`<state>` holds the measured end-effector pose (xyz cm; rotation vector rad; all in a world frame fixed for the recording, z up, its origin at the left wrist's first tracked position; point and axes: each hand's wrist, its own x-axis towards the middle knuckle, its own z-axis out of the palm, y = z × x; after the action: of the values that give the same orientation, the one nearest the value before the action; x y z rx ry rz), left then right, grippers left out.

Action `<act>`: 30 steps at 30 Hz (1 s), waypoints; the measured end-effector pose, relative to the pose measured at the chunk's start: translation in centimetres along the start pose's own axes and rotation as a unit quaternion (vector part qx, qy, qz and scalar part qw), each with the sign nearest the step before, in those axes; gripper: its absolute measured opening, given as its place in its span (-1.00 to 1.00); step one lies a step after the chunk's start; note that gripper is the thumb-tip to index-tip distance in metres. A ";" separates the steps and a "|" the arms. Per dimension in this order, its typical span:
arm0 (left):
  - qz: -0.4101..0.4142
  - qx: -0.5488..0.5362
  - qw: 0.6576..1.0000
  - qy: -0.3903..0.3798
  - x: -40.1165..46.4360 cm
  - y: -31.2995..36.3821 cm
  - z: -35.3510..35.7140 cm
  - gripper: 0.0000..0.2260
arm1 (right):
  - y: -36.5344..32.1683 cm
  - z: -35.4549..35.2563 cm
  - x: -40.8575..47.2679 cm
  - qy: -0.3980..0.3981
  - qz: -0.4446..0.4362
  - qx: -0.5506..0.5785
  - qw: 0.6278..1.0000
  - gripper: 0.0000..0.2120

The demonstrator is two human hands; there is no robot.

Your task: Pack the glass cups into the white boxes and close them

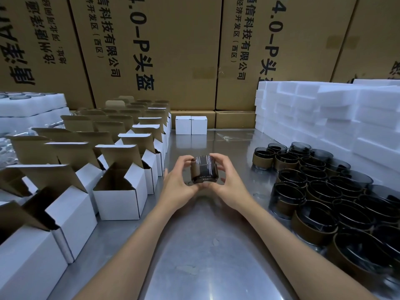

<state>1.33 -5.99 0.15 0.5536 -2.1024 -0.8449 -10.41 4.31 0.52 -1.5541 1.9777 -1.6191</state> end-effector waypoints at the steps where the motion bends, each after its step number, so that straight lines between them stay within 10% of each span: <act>1: 0.001 -0.001 1.000 -0.004 0.0 0.1 0.0 -0.44 | 0.0 0.1 0.0 0.008 -0.006 -0.006 1.000 -0.38; 30: 0.048 -0.019 0.999 -0.010 0.0 -0.2 0.3 -0.42 | 0.0 -0.2 -0.1 0.050 0.029 0.074 0.996 -0.40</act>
<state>1.07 -6.00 -0.09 0.4209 -2.1097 -0.8370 -10.47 4.52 0.48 -1.3740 1.8826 -1.8073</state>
